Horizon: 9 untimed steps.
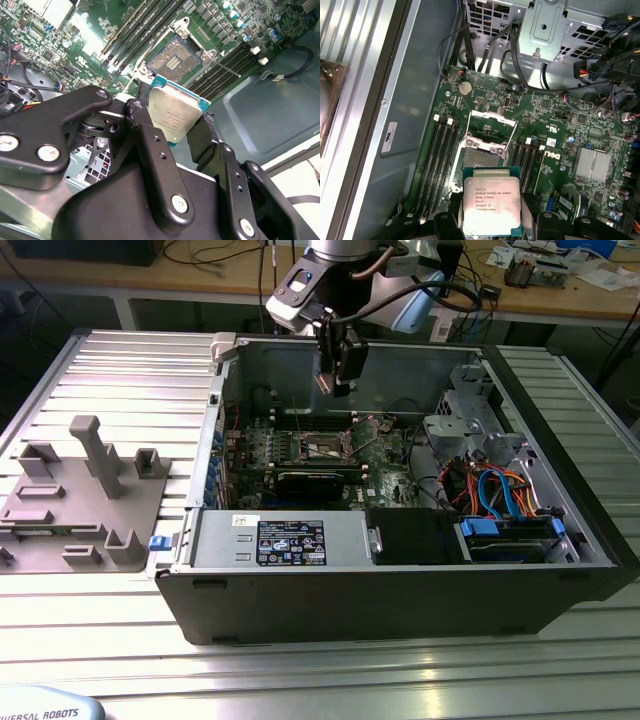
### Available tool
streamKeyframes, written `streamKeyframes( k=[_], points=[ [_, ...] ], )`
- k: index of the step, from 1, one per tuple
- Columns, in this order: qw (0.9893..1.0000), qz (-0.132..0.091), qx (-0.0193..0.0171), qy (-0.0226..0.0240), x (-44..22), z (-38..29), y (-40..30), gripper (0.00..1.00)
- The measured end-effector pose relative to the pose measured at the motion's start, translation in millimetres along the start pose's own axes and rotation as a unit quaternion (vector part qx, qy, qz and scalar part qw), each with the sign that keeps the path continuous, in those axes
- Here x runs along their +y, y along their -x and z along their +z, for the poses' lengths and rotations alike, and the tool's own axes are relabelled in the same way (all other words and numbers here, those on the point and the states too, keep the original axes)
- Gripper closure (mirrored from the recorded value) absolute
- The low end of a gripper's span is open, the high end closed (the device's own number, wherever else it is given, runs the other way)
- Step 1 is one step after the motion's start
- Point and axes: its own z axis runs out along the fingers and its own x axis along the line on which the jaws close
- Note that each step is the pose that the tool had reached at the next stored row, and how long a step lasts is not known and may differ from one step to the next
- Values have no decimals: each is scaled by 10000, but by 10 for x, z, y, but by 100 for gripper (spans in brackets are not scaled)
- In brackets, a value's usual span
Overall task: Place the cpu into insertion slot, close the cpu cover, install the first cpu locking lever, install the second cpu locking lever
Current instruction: 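Place the cpu into insertion slot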
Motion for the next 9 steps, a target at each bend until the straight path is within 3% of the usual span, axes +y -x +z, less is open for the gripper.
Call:
streamKeyframes(
  k=[9],
  points=[
    [10000,56,-3,0,0,0,0,46]
  ],
)
